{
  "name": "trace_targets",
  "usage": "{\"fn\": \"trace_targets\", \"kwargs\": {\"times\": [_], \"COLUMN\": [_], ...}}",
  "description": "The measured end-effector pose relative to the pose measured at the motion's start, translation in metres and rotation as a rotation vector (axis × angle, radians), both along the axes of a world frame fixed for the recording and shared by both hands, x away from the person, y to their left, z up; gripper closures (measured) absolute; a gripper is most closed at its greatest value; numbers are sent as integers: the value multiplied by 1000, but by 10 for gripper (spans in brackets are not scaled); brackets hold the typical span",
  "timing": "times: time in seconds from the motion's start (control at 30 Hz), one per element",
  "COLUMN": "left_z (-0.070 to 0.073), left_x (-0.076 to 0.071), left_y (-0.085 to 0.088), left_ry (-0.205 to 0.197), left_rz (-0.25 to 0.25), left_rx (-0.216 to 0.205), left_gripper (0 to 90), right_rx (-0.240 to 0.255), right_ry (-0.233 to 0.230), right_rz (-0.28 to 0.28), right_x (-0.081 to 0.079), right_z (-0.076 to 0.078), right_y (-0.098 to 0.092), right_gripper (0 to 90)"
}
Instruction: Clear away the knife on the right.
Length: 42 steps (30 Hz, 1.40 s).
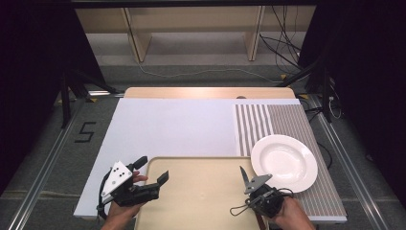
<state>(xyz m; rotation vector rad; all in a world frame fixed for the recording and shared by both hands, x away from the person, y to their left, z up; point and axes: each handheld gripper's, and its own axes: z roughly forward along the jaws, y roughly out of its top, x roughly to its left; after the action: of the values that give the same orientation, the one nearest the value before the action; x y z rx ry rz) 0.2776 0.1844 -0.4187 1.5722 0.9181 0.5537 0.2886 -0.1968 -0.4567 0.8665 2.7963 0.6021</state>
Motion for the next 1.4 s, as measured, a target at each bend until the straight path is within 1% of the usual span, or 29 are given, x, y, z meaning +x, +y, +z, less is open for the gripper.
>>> {"fn": "trace_targets", "kwargs": {"times": [0.2, 0.47, 0.57, 0.7, 0.77, 0.83, 0.87, 0.9, 0.97, 1.0, 1.03, 1.07, 1.1, 1.13, 1.23, 1.3, 1.4], "left_z": [0, 0, 0, 0, 0, 0, 0, 0, 0, 0, 0, 0, 0, 0, 0, -1, -1], "left_x": [0, 0, 0, 0, 0, 0, 0, 0, 0, 0, 0, 1, 1, 0, 1, 1, 2], "left_y": [0, 0, 0, 0, 0, 0, 0, 0, 0, 0, 0, 0, 0, 0, 0, 0, 0], "left_ry": [0, -2, -1, -1, -2, -1, 0, 0, 0, 1, 3, 3, 2, 2, 6, 7, 8], "left_rz": [0, 0, 1, 0, -1, 0, 0, -1, -1, -1, -1, -1, -2, 0, 3, 4, 5], "left_rx": [-1, 1, 0, 0, 2, 0, -1, 1, 2, 2, 3, 4, 5, 3, 2, -1, -1], "left_gripper": [117, 118, 117, 117, 117, 117, 117, 117, 117, 117, 117, 117, 117, 117, 117, 117, 117], "right_rx": [-9, -15, -2, 3, 22, 59, 86, 119, 188, 215, 234, 245, 254, 266, 314, 341, 384], "right_ry": [17, 31, 41, 35, 29, 9, 1, -5, -27, -30, -36, -28, -11, -6, -17, -35, -53], "right_rz": [-4, -26, -29, -23, -30, -40, -47, -50, -55, -69, -83, -104, -116, -126, -143, -146, -148], "right_x": [2, 5, 5, 5, 5, 6, 6, 6, 6, 7, 8, 9, 11, 13, 13, 12, 12], "right_z": [0, 1, 2, 2, 3, 6, 8, 11, 16, 18, 19, 20, 20, 20, 22, 23, 26], "right_y": [-4, -11, -14, -15, -15, -16, -16, -17, -17, -18, -18, -18, -19, -19, -21, -20, -21], "right_gripper": [900, 900, 900, 891, 881, 818, 813, 793, 702, 636, 551, 478, 420, 379, 290, 245, 206]}}
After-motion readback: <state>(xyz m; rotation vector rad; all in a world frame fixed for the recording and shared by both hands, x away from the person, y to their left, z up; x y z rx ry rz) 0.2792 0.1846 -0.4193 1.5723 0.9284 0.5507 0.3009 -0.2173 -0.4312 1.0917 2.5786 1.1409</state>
